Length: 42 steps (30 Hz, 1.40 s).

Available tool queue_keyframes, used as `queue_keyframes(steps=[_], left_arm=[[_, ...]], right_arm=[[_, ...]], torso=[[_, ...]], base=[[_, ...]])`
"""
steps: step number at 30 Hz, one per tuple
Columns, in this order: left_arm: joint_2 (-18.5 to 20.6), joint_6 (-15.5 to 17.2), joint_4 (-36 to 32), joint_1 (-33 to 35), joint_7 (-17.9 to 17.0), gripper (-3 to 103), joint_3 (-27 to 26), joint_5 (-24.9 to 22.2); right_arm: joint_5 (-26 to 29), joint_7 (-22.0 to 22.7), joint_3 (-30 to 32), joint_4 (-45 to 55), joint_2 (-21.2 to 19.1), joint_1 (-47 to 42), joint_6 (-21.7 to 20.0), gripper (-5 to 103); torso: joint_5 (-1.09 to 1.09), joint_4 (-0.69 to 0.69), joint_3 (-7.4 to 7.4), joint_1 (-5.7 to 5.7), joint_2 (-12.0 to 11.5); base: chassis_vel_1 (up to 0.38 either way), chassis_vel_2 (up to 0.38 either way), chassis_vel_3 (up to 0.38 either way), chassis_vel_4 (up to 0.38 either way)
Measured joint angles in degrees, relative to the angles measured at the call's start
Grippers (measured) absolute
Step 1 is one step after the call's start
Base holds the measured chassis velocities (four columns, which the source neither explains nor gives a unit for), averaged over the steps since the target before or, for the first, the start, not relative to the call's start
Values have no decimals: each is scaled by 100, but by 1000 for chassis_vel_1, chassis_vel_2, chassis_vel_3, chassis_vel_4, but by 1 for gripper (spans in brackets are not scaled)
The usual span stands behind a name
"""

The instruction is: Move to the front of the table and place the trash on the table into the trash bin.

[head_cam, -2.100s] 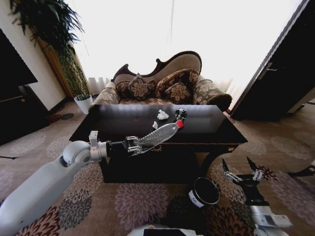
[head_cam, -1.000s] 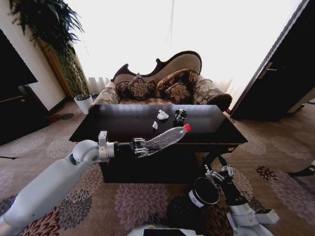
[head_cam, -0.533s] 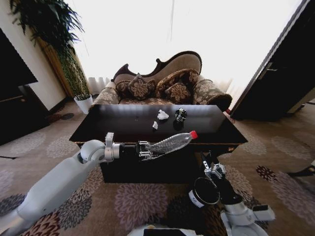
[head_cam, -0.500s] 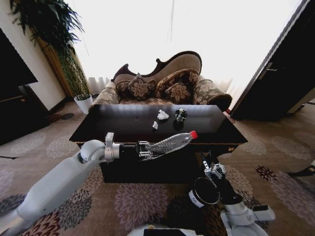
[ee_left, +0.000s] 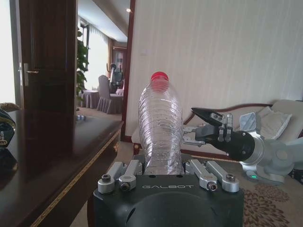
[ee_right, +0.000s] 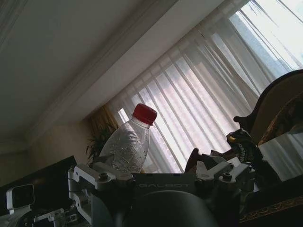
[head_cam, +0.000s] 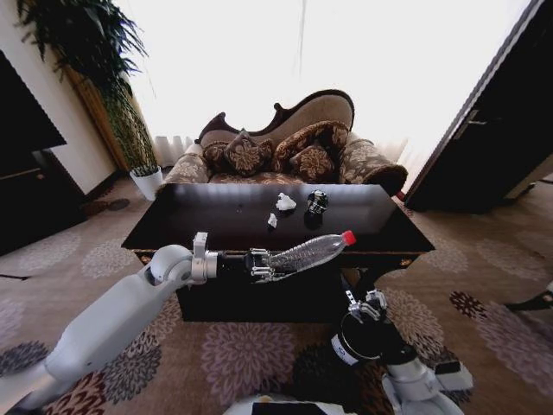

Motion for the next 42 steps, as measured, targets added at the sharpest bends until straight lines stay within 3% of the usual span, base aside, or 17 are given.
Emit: queue_keyframes(steps=[14, 22, 33, 35, 36, 38, 41, 42], left_arm=[[-175, 9, 242, -421, 22, 34, 509, -9], [-603, 26, 503, -1046, 7, 34, 1428, -18], [-680, 23, 610, -1152, 6, 32, 1716, 57], [-692, 30, 617, -1179, 6, 32, 1718, 50], [-703, 42, 626, -1194, 6, 32, 1726, 50], [-712, 50, 633, -1199, 6, 32, 1730, 51], [-739, 69, 639, -1199, 0, 31, 1737, 55], [-742, 69, 639, -1198, 0, 31, 1737, 55]], right_arm=[[-5, -287, 20, 109, -138, -49, 22, 100], [-143, -310, 212, 47, -316, -98, 32, 100], [-118, -387, 233, 26, -312, -85, 79, 101], [-72, -409, 248, 4, -334, -74, 100, 96], [-40, -449, 251, -4, -348, -69, 113, 86], [-33, -470, 255, -11, -354, -66, 118, 86], [-31, -503, 245, -20, -363, -59, 126, 70], [-31, -506, 242, -20, -363, -59, 126, 70]], torso=[[0, -1, 0, 0, 0], [1, -2, 0, 0, 0], [0, 0, 0, 0, 0], [0, 0, 0, 0, 0], [0, -1, 0, 0, 0], [0, -1, 0, 0, 0], [-1, 0, 0, 0, 0], [0, -1, 0, 0, 0]], base=[[0, 0, 0, 0], [0, 0, 0, 0], [0, 0, 0, 0], [0, 0, 0, 0], [0, 0, 0, 0], [0, 0, 0, 0], [0, 0, 0, 0], [0, 0, 0, 0]])
